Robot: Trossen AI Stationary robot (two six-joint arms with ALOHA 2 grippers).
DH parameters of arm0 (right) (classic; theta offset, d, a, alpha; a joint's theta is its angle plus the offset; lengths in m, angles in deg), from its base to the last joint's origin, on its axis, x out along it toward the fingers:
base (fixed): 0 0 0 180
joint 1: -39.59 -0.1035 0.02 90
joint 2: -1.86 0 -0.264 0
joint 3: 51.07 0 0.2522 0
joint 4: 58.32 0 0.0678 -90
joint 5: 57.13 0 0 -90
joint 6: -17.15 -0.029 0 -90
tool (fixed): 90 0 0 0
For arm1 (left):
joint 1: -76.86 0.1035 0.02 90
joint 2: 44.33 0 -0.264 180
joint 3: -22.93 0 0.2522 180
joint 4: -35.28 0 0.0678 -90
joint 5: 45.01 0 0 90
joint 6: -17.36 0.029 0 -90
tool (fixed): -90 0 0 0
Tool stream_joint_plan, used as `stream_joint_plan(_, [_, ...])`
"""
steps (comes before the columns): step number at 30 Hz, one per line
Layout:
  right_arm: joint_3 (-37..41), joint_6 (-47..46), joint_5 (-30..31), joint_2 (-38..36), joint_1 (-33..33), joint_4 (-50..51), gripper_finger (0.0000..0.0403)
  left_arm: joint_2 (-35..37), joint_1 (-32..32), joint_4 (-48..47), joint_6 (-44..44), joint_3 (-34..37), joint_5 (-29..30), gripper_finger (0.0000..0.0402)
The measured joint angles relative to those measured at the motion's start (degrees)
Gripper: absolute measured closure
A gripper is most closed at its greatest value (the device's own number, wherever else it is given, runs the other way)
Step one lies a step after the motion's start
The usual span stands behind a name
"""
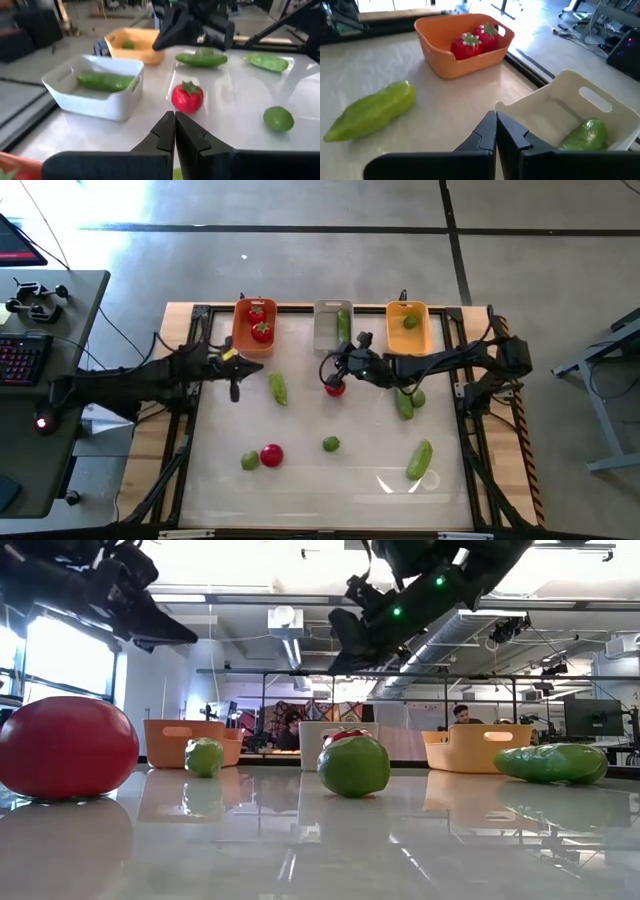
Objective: Sort produce into baskets
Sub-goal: Put the bottom left lime into the yellow bin
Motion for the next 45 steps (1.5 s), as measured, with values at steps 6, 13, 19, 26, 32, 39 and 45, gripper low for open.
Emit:
stream_joint_plan(6, [7.32,0.88,-2.66,0.02,0.74,-13.30,0.0403,-5.70,-3.66,-2.87,-1.87,-3.95,2.74,0.0402])
stream_joint_plan(13, [11.56,1.63,-4.35,0.02,2.93,-19.24,0.0403,-10.69,-6.12,-5.94,-0.97,-6.63,1.51,0.0402])
stream_joint_plan(19, [9.41,4.52,-6.51,-1.44,3.26,-19.51,0.0403,-14.44,-6.39,-7.42,-4.41,-7.70,0.17,0.0402])
stream_joint_plan(26, [8.71,-1.83,-4.51,-0.57,-0.86,-14.27,0.0403,-16.36,-9.41,-7.53,1.28,-7.68,1.65,0.0402])
stream_joint_plan(32, [8.71,-4.67,-0.06,1.03,-4.52,-15.89,0.0403,-16.70,-17.21,-21.90,-8.74,-14.45,2.22,0.0402])
stream_joint_plan(39, [8.73,-7.06,6.23,1.04,-10.93,-12.37,0.0403,-19.30,-32.68,-38.59,-28.74,-25.12,9.17,0.0402])
stream_joint_plan(45, [8.73,-7.96,8.96,1.05,-14.83,-12.52,0.0403,-25.92,-43.06,-47.44,-39.96,-30.10,12.15,0.0402])
